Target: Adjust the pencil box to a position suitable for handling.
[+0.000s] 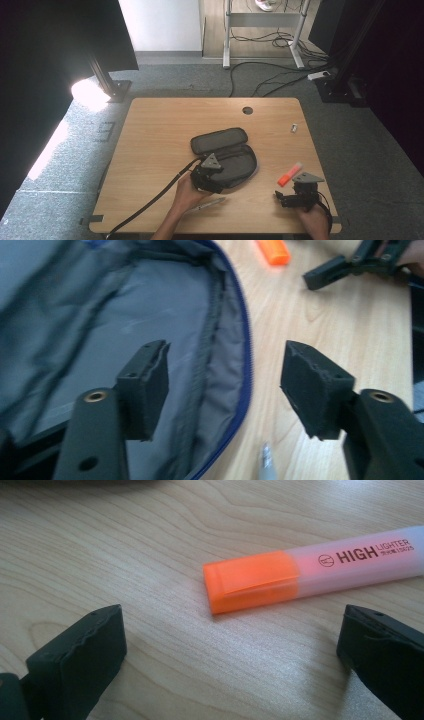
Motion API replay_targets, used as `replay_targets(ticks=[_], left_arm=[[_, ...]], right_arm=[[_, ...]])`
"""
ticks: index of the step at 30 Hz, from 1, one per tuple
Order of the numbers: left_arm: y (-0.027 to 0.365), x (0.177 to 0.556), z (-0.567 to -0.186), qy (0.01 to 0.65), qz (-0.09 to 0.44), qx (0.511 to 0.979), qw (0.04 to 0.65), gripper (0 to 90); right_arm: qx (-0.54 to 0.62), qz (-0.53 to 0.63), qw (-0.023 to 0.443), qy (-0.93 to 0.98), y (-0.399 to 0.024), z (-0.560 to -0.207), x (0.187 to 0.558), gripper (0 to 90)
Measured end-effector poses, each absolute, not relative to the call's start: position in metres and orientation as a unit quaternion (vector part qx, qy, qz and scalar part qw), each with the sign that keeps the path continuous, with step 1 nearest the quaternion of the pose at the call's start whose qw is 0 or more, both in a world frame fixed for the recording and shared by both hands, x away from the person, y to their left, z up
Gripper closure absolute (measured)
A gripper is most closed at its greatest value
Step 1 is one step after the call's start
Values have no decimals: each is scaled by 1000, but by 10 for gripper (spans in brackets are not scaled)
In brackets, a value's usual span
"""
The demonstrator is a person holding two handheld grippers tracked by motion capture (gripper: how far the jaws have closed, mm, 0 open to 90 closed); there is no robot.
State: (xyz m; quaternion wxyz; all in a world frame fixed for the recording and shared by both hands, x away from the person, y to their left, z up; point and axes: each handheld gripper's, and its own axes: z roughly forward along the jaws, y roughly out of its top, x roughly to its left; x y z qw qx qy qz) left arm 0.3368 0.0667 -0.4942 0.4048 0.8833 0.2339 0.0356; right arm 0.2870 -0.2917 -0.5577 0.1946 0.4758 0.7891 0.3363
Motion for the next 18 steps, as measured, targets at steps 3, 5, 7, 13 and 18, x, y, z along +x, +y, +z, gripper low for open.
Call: replay_targets(ticks=[3,5,7,13,18], left_arm=[[78,336,-490,248,45,878,407,268],[86,335,-488,255,51,877,405,226],[92,334,-487,263,58,874,404,201],[114,329,-486,281,75,868,402,142],[132,326,-487,302,84,857,409,135]], right_arm=[[476,336,195,789,-292,-558,287,0],[476,336,195,789,-292,-558,287,0],[476,336,195,789,-292,-558,287,0],[476,336,195,789,-292,-558,287,0],[476,336,195,789,-292,-558,287,0]])
